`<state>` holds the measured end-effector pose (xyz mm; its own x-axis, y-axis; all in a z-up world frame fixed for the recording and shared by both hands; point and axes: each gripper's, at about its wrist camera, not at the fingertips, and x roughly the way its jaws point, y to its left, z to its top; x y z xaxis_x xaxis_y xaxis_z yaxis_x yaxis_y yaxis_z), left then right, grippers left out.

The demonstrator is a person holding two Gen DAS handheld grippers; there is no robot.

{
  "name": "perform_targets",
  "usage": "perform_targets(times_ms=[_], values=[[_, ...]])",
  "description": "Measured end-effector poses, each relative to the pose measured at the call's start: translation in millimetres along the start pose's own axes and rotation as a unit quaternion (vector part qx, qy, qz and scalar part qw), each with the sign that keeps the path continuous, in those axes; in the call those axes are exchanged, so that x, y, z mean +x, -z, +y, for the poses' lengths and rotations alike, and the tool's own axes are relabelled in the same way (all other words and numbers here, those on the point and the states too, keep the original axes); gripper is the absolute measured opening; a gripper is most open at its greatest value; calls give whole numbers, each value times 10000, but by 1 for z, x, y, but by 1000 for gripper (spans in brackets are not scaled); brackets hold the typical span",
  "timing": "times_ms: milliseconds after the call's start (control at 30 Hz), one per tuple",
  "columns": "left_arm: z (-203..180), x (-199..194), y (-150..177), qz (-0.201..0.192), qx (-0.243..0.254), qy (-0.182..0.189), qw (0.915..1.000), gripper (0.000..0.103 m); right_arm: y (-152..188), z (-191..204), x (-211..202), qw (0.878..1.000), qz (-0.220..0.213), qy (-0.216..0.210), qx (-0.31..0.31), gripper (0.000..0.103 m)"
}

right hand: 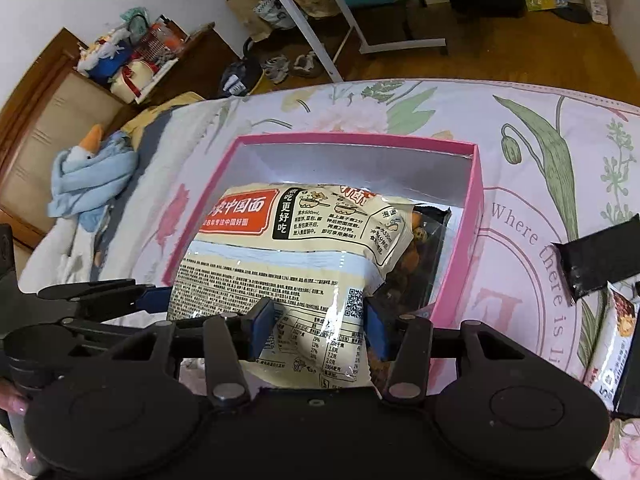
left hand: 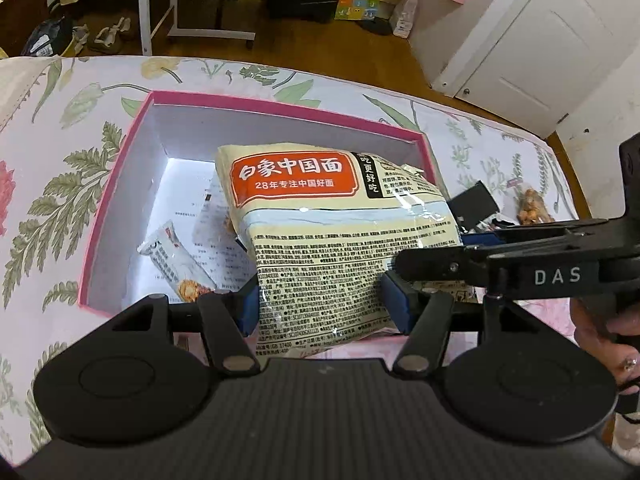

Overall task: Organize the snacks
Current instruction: 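Carry the noodle bag over the pink box and open both tools, then grasp the white snack bar with the left tool while the right grasps a black bar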

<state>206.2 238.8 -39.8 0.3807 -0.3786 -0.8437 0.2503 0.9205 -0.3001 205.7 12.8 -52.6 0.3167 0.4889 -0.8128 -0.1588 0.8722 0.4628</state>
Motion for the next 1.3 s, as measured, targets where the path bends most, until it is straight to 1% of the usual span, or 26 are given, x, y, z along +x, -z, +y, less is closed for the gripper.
perform_targets(times_ms=[167,233,267,300,333,367,400,433,500,533,567,633,700,800,933,1000,1033,1167,1300], values=[[6,16,-3,34,94,61,9999,60,-1,-5,12,9999,52,101,112,55],[8,23,-4,88,49,80,9999,60,-1,-7,17,9998,99,133,144,55],[8,24,-3,78,27,46,10000,63,-1,-9,19,9997,143,125,149,55],[7,25,-2,55,140,-104,9998,63,-1,-11,20,9997,215,66,123,56],[1,25,1,-11,478,-478,9977,63,0,-12,21,9996,281,1,86,58],[-3,23,6,-199,720,-805,9940,63,2,-15,20,9995,317,-10,34,58],[-6,22,11,-320,871,-1037,9903,63,6,-17,15,9996,287,22,-18,58],[-7,23,14,-264,912,-1041,9900,63,9,-18,10,9997,233,-35,-108,58],[-4,23,19,-148,704,-835,9939,63,16,-18,-5,9994,146,-173,-263,59],[-5,22,21,-129,650,-800,9946,63,19,-19,-13,9993,75,-213,-302,59],[-7,20,24,-160,662,-829,9942,63,22,-20,-23,9991,1,-233,-365,59],[-17,16,30,-282,854,-991,9910,63,27,-23,-40,9986,-164,-224,-457,59],[-25,10,34,-361,901,-1073,9895,63,33,-30,-59,9979,-337,-241,-500,59],[-37,-3,32,-386,828,-923,9915,63,46,-43,-89,9959,-629,-258,-593,59],[-59,-21,29,-343,838,-558,9943,62,69,-60,-128,9918,-938,7,-871,60],[-73,-27,29,-342,888,-370,9948,62,85,-74,-145,9885,-1133,156,-989,63],[-82,-29,30,-342,927,-307,9946,62,93,-81,-151,9872,-1233,249,-977,66],[-114,-25,33,-320,1147,-130,9928,62,120,-115,-173,9825,-1522,617,-875,67],[-153,-17,38,-267,1404,90,9897,61,145,-140,-188,9779,-1784,742,-796,67]])
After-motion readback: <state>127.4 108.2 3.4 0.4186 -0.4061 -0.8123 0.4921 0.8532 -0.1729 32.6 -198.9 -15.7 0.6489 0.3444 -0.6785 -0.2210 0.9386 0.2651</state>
